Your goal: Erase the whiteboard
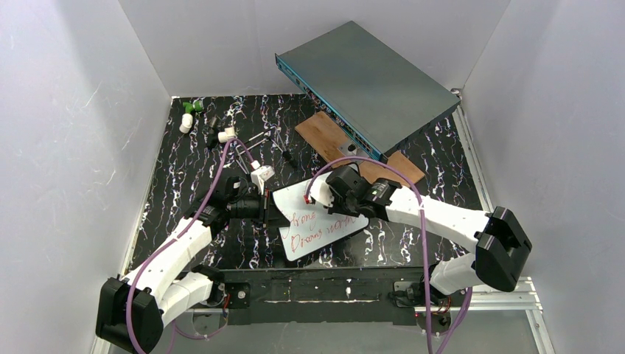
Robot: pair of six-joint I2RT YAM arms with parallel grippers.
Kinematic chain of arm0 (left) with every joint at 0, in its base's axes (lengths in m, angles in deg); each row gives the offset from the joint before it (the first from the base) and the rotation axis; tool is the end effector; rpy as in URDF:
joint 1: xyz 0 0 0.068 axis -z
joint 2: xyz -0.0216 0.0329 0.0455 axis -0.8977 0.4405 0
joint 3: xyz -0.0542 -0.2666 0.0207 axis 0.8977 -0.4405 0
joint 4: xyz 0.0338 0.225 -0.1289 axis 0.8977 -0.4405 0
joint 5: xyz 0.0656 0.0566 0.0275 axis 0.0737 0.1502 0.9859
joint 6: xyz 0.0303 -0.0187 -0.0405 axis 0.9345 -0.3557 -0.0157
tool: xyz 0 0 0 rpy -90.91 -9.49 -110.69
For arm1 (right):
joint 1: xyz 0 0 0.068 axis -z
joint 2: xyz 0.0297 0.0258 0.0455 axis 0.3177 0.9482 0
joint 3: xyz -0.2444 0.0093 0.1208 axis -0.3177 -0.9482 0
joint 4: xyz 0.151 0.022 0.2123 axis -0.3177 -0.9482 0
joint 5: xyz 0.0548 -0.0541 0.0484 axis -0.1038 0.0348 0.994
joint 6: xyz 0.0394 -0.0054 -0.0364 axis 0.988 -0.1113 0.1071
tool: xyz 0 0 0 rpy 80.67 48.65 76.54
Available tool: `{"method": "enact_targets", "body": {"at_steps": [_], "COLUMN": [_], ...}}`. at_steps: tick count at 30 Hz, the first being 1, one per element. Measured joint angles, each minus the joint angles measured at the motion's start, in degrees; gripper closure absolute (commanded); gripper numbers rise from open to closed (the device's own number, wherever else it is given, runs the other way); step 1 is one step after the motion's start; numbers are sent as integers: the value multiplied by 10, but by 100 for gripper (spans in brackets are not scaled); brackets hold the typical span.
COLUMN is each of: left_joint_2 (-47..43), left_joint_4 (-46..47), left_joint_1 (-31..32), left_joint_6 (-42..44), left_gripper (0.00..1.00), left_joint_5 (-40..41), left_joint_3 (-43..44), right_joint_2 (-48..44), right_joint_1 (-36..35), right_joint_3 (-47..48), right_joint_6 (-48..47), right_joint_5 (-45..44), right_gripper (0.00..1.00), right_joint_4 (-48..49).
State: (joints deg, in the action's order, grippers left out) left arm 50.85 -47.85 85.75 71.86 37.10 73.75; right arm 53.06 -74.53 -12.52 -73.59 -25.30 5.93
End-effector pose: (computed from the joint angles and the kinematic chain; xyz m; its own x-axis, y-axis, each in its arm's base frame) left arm 0.1763 -0.0992 0.2406 -0.7533 0.0773 -0.6532 0.6120 0.4460 -0.6530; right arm 0.1689 0.2359 0.2503 -0.0038 -0.9102 -0.4142 -0.8571 0.2163 -0.4675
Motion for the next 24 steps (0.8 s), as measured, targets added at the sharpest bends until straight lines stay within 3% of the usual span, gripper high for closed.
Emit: {"method": "enact_targets", "body": {"at_steps": [11,24], "left_joint_2": [0,0], "left_joint_4": [-11,-3], "left_joint_1": [0,0], "left_joint_6": [2,0], "left_gripper": [100,100], "left_joint_5": [-12,0], "left_joint_3": [0,0], "right_joint_2": [-2,-2], "right_joint_1": [-34,28], "right_joint_3": [0,-1], "right_joint_6": [-21,14], "right_joint_5": [79,-11], "right_gripper": [99,99], "right_joint_4": [-38,14]}}
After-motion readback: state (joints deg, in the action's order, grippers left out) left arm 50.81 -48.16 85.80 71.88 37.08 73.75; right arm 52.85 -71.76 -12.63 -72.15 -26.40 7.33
